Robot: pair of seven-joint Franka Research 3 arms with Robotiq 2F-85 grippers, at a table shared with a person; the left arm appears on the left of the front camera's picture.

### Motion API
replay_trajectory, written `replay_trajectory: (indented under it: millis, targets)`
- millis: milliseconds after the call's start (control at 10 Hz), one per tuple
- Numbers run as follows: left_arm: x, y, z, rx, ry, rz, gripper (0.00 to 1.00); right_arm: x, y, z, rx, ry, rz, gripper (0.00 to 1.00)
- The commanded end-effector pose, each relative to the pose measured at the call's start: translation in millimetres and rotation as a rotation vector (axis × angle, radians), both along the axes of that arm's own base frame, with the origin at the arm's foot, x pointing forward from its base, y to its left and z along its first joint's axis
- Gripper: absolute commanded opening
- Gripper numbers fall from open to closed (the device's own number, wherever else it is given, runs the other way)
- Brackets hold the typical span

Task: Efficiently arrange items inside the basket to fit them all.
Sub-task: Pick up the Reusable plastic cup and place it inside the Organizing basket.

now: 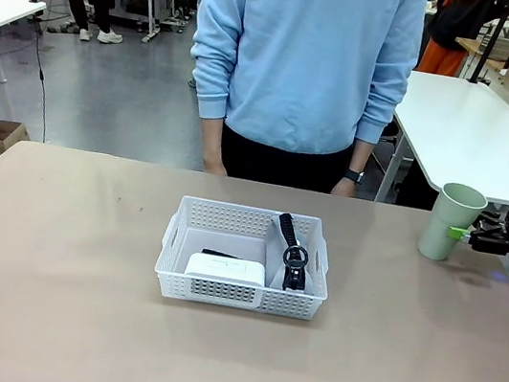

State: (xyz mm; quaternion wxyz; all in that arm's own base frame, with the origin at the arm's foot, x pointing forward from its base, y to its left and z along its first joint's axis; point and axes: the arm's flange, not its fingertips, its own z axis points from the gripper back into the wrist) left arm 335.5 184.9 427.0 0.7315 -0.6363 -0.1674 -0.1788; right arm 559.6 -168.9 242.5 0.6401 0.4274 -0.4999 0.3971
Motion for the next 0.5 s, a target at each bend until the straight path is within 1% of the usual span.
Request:
replay_trajectory:
  millis: [0,300,400]
  targets:
    - [-2.8,0.6,2.4,0.011,0.002,-0.002,1.00,4.0,4.6,-0.5,0.009,-0.024,-0.002,1.00]
    - [-2.8,0.6,2.4,0.011,0.002,-0.002,1.00,7.1,12.7,-3.0,0.014,-0.056,0.008,1.00]
    - [-2.8,0.6,2.4,0.011,0.002,-0.002,1.00,9.6,13.5,-3.8,0.020,-0.051,0.006,1.00]
